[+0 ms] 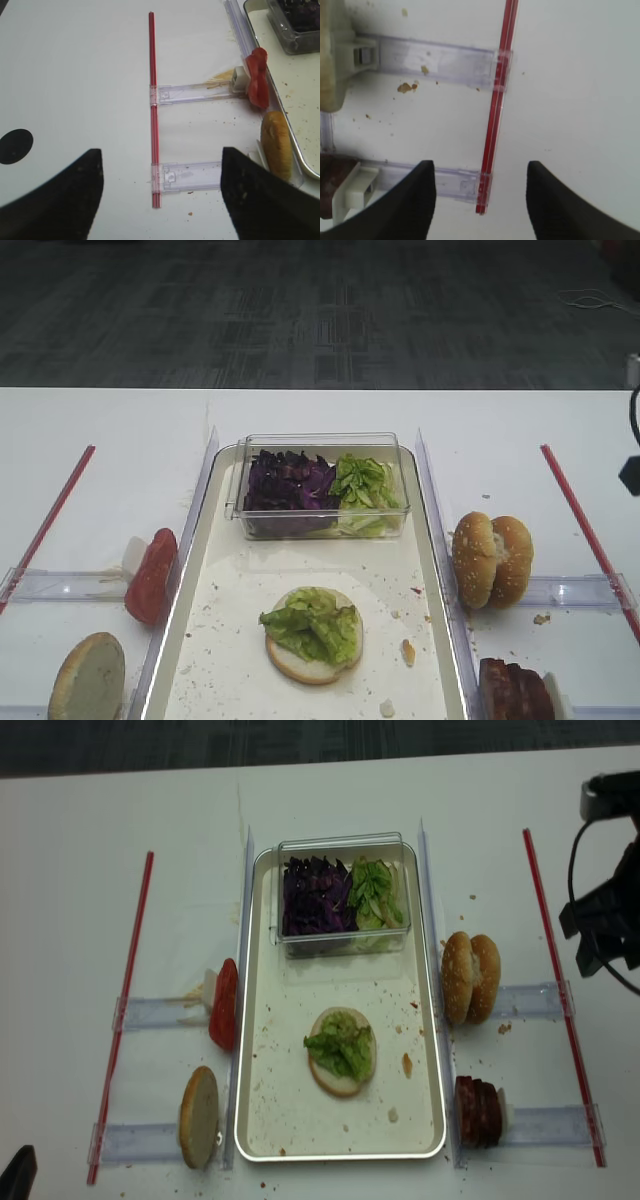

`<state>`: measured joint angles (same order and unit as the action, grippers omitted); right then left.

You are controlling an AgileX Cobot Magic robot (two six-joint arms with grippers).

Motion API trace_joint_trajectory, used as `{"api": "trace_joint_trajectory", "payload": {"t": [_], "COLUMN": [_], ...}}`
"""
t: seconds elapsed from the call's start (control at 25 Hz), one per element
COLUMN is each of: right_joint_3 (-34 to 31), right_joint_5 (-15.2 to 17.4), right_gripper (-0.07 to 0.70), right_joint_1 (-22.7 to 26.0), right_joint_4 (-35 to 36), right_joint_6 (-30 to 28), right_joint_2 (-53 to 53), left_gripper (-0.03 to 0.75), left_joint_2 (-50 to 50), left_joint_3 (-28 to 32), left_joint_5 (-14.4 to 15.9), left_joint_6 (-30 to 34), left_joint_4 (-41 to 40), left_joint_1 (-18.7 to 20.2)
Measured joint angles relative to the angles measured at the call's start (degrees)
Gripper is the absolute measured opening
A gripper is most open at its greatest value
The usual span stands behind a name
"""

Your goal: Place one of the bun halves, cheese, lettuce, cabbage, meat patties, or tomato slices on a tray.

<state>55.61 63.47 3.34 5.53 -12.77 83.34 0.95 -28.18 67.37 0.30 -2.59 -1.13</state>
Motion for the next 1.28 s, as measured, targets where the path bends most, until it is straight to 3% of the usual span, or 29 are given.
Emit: {"api": "trace_joint_trajectory", "payload": {"t": [0.4, 0.6, 0.84, 1.28], "right_joint_3": [-17.65, -23.50, -27.20, -27.57], "right_joint_5": [-1.17, -1.29, -1.29, -0.71], "right_gripper": [0.448, 0.448, 0.448, 0.448], "right_joint_1": [0.00, 0.00, 0.00, 0.00], "right_joint_4": [0.22, 0.22, 0.22, 0.22], "right_joint_6": [0.00, 0.11, 1.95, 3.24], "right_joint_2": [-16.63, -25.95, -38.01, -56.56], "left_gripper": [0.491, 0.491, 0.491, 0.491], "left_joint_2": [0.00, 0.00, 0.00, 0.00], "left_joint_3": [0.00, 0.00, 0.00, 0.00], "left_joint_5": [0.00, 0.00, 0.00, 0.00], "left_joint_6": [0.00, 0.00, 0.00, 0.00], "left_joint_4": [0.00, 0.00, 0.00, 0.00], "left_joint_1": [0.00, 0.00, 0.00, 0.00]}}
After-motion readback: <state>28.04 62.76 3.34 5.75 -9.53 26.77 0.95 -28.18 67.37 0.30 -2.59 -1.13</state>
